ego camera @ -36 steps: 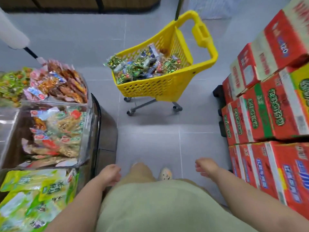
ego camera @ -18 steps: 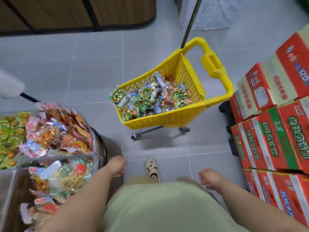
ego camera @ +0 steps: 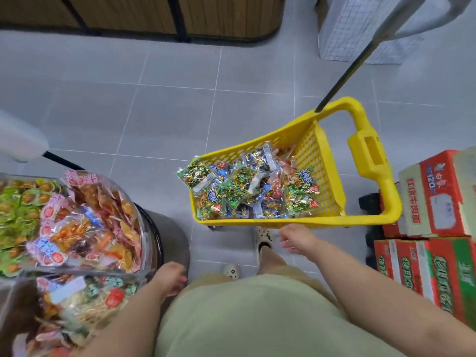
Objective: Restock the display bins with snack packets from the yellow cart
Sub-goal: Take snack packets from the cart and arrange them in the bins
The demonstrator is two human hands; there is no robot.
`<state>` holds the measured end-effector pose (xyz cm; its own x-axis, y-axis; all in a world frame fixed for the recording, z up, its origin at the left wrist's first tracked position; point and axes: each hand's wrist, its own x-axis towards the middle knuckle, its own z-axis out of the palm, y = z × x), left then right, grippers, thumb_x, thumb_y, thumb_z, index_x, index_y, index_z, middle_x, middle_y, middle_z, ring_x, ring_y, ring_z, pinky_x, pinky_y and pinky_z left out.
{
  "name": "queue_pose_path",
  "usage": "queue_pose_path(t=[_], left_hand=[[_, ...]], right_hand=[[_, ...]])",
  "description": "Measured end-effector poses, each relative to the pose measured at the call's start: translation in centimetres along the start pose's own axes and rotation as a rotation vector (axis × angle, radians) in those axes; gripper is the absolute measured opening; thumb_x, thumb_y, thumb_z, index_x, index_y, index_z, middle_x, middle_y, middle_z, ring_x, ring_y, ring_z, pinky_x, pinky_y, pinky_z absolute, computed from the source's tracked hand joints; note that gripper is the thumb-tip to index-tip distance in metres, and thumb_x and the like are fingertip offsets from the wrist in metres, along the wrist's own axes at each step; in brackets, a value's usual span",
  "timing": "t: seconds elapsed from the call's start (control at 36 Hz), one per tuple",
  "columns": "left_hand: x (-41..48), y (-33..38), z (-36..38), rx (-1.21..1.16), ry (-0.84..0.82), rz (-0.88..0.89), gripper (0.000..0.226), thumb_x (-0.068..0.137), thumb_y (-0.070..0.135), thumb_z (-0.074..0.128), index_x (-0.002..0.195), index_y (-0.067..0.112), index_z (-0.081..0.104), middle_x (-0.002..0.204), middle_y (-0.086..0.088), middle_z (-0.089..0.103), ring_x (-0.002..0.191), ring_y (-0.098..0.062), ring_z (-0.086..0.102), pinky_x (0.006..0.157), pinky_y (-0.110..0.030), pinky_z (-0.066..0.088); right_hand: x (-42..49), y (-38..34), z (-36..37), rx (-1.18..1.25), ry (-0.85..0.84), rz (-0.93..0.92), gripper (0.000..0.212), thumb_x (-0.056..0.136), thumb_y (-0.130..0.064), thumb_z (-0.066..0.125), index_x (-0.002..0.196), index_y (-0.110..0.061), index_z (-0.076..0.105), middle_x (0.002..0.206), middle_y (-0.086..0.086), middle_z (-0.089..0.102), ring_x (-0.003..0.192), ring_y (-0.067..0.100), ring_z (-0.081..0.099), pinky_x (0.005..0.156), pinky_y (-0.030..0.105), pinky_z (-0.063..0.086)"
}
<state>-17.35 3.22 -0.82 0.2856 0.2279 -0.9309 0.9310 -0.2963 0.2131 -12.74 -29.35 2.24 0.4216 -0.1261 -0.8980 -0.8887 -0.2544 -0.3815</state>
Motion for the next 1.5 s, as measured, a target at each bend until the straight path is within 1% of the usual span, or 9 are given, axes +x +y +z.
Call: queue_pose_path(t=[0.22, 0.39, 0.47, 0.56, 0.69, 1.03, 1.25, 1.39, 1.5], left_hand=[[0.7, 8.7, 2.6, -0.022, 0.078, 0.079, 0.019, 0.098, 0.016, 0.045, 0.080, 0.013, 0.051, 0.072, -0.009, 0.054, 0.061, -0.020, 0.046, 0.059, -0.024, 0.035], [0.4, 15.0, 4.8, 0.081, 0.056, 0.211, 0.018, 0.099, 0.022, 0.046, 0.084, 0.014, 0.052, 0.077, -0.009, 0.057, 0.065, -0.019, 0.051, 0.059, -0.025, 0.038], [0.3, 16.2, 5.7, 0.132, 0.011, 0.201, 0.016, 0.101, 0.022, 0.041, 0.093, 0.011, 0.051, 0.078, -0.008, 0.055, 0.063, -0.016, 0.050, 0.057, -0.024, 0.037], [0.6, 15.8, 6.3, 0.183, -0.021, 0.171, 0.018, 0.101, 0.021, 0.041, 0.088, 0.011, 0.049, 0.071, -0.005, 0.051, 0.058, -0.015, 0.046, 0.053, -0.024, 0.033], [1.4, 14.2, 5.8, 0.229, -0.063, 0.034, 0.015, 0.098, 0.017, 0.042, 0.085, 0.014, 0.049, 0.070, -0.005, 0.050, 0.054, -0.017, 0.042, 0.049, -0.023, 0.028], [2.8, 14.9, 3.5, 0.231, -0.033, 0.039, 0.015, 0.099, 0.019, 0.044, 0.092, 0.008, 0.052, 0.083, -0.010, 0.057, 0.072, -0.023, 0.050, 0.063, -0.026, 0.039], [2.5, 18.3, 4.5, 0.166, -0.053, 0.087, 0.015, 0.099, 0.021, 0.047, 0.099, 0.009, 0.056, 0.091, -0.011, 0.060, 0.076, -0.023, 0.054, 0.071, -0.029, 0.043], [1.9, 21.5, 5.9, -0.007, -0.126, 0.123, 0.009, 0.097, 0.018, 0.052, 0.096, 0.010, 0.057, 0.078, -0.008, 0.059, 0.066, -0.020, 0.053, 0.067, -0.031, 0.045], [0.9, 23.7, 7.2, -0.075, -0.259, 0.183, 0.010, 0.094, 0.027, 0.059, 0.098, 0.017, 0.060, 0.092, -0.007, 0.065, 0.084, -0.021, 0.062, 0.074, -0.032, 0.053]], right_hand=[[4.8, -9.0, -5.7, -0.247, -0.064, -0.183, 0.018, 0.094, -0.014, 0.046, 0.078, -0.012, 0.055, 0.073, 0.003, 0.054, 0.062, 0.010, 0.052, 0.054, 0.024, 0.037], [8.2, -9.9, -9.3, -0.421, 0.191, -0.225, 0.022, 0.093, -0.019, 0.050, 0.071, -0.012, 0.050, 0.070, 0.008, 0.052, 0.063, 0.020, 0.049, 0.061, 0.029, 0.037], [9.6, -9.4, -10.0, -0.725, 0.292, -0.147, 0.036, 0.090, -0.029, 0.056, 0.113, -0.001, 0.055, 0.118, 0.021, 0.055, 0.110, 0.034, 0.052, 0.088, 0.036, 0.042], [10.5, -8.6, -9.6, -0.810, 0.202, -0.074, 0.073, 0.091, -0.040, 0.054, 0.147, -0.005, 0.023, 0.154, 0.019, 0.016, 0.142, 0.032, 0.018, 0.114, 0.036, 0.022], [11.4, -8.0, -8.2, -0.667, 0.183, 0.023, 0.097, 0.083, -0.049, 0.064, 0.151, -0.015, 0.003, 0.157, 0.015, -0.007, 0.144, 0.034, 0.006, 0.115, 0.043, 0.016], [13.8, -8.8, -7.0, -0.514, 0.344, -0.004, 0.088, 0.078, -0.048, 0.070, 0.146, -0.020, 0.023, 0.146, 0.017, 0.031, 0.135, 0.036, 0.028, 0.110, 0.046, 0.030], [12.3, -9.4, -7.3, -0.204, 0.466, -0.197, 0.059, 0.080, -0.020, 0.074, 0.129, -0.020, 0.042, 0.132, 0.012, 0.043, 0.102, 0.025, 0.051, 0.071, 0.022, 0.039], [9.8, -8.9, -8.2, 0.111, 0.337, -0.310, 0.084, 0.076, -0.016, 0.078, 0.138, -0.040, 0.027, 0.146, 0.004, 0.035, 0.106, 0.022, 0.050, 0.078, 0.033, 0.044], [7.7, -8.8, -8.3, 0.205, 0.217, -0.308, 0.103, 0.065, -0.017, 0.086, 0.136, -0.048, 0.018, 0.145, 0.010, 0.033, 0.111, 0.013, 0.038, 0.081, 0.031, 0.039]])
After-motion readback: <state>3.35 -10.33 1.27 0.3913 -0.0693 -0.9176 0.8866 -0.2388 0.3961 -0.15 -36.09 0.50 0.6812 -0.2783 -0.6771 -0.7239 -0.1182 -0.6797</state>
